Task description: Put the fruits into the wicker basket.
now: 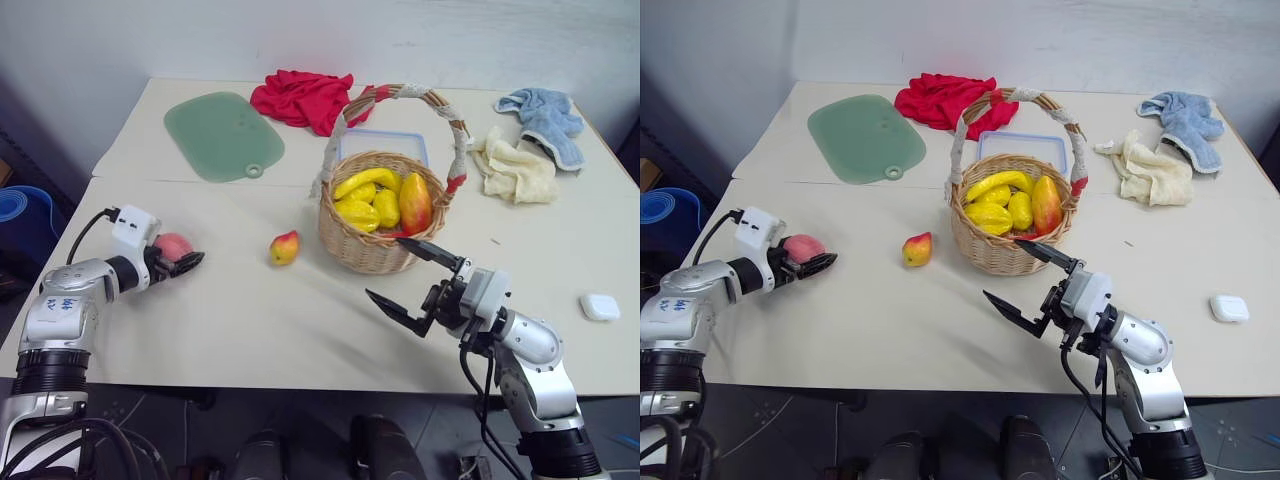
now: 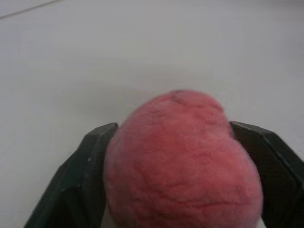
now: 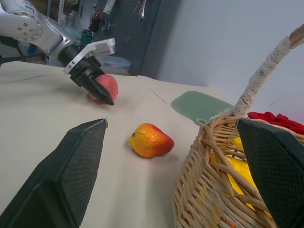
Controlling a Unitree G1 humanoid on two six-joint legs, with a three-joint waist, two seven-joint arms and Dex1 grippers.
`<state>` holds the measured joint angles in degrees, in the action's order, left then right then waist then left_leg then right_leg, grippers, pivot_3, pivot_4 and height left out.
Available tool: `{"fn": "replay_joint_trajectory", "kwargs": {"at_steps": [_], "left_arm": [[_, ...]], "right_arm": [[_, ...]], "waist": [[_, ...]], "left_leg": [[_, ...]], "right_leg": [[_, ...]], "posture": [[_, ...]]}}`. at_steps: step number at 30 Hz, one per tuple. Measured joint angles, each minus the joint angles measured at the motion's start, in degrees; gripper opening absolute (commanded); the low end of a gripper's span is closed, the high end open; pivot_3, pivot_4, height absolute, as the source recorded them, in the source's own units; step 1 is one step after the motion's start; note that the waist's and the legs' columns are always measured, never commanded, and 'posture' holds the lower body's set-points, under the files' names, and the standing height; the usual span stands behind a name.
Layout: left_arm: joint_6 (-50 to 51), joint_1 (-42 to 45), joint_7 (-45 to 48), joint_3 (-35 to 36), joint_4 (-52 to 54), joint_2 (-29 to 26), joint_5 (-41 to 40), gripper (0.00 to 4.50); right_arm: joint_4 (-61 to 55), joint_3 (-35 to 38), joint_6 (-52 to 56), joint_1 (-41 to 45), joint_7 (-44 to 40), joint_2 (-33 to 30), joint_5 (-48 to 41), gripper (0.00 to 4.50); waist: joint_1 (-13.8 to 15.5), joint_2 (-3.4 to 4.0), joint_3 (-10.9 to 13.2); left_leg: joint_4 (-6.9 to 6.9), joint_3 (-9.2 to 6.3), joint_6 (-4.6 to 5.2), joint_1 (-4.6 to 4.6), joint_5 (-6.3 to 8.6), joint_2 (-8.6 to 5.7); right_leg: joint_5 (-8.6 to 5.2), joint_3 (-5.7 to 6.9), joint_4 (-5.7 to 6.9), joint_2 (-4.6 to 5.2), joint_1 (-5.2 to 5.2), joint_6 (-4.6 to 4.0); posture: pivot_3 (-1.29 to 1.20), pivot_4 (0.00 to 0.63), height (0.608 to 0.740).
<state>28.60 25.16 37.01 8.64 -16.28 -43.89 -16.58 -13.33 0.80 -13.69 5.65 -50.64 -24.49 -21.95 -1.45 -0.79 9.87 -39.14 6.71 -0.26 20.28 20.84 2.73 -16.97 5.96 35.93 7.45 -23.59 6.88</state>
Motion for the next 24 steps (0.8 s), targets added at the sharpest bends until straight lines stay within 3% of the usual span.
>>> {"fn": "replay_joint_trajectory", "kwargs": {"at_steps": [3, 7, 11, 14, 16, 20, 24], "left_arm": [[-0.43, -1.27, 2.52, 1.2, 0.34, -0.12, -0.77, 2.58], [-0.94, -3.1, 11.58, 3.26, 8.24, 0.15, -8.0, 2.55], [1.66, 5.63, 17.52, 1.36, 21.08, 1.88, -15.72, 2.55], [2.67, 17.55, 15.99, -7.84, 24.51, 9.69, -13.73, 2.55], [2.88, 20.88, 13.56, -12.18, 23.6, 14.35, -11.29, 2.55], [1.34, 27.78, 7.17, -18.23, 13.61, 25.87, -5.45, 2.55], [-6.02, 31.99, 1.17, -21.82, 2.22, 31.94, 2.93, 2.55]], "right_arm": [[-0.04, 0.96, -0.01, -1.07, 1.43, 0.08, 0.01, 4.5], [-0.03, 3.69, -0.04, -3.58, 2.88, -0.4, 0.0, 4.5], [0.02, 7.53, 0.03, -4.05, 4.88, -1.17, -0.29, 4.5], [0.75, 10.73, 0.0, -3.86, 5.99, -2.58, -0.25, 4.5], [1.21, 11.33, -0.01, -3.34, 6.57, -2.75, -0.22, 4.5], [1.18, 13.34, 0.06, -4.41, 8.1, -2.84, -0.15, 4.5], [-2.12, 13.2, 0.19, -7.4, 9.56, -2.56, -0.01, 4.5]], "waist": [[-0.03, 0.0, 0.0], [0.31, -0.08, 0.13], [1.75, -0.04, 0.16], [2.87, 0.06, 0.14], [2.83, 0.06, 0.14], [2.67, 0.08, 0.16], [2.63, 0.08, 0.17]], "left_leg": [[0.0, 0.01, 0.0, 0.0, 0.0, 0.0], [-0.11, -0.08, 0.0, 0.12, 0.0, 0.01], [-0.35, -0.15, 0.02, 0.13, -0.01, -0.07], [-0.51, -0.08, 0.07, 0.12, 0.0, -0.14], [-0.5, -0.04, 0.1, 0.12, -0.02, -0.14], [-0.47, 0.0, 0.11, 0.15, -0.03, -0.12], [-0.4, 0.01, 0.11, 0.14, -0.03, -0.1]], "right_leg": [[0.0, -0.01, 0.0, 0.02, 0.0, 0.0], [0.0, 0.02, -0.01, 0.04, -0.02, 0.0], [0.0, 0.0, -0.01, 0.09, 0.13, 0.0], [0.01, -0.05, -0.08, 0.05, 0.27, 0.0], [0.01, -0.08, -0.13, 0.02, 0.26, 0.0], [0.01, -0.09, -0.09, -0.04, 0.14, 0.01], [0.01, -0.08, -0.18, -0.07, 0.12, 0.01]], "posture": [[0.0, 0.15, 0.74], [0.0, 0.15, 0.74], [0.0, 0.15, 0.74], [0.0, 0.15, 0.74], [0.0, 0.15, 0.74], [0.0, 0.15, 0.74], [0.0, 0.15, 0.74]]}}
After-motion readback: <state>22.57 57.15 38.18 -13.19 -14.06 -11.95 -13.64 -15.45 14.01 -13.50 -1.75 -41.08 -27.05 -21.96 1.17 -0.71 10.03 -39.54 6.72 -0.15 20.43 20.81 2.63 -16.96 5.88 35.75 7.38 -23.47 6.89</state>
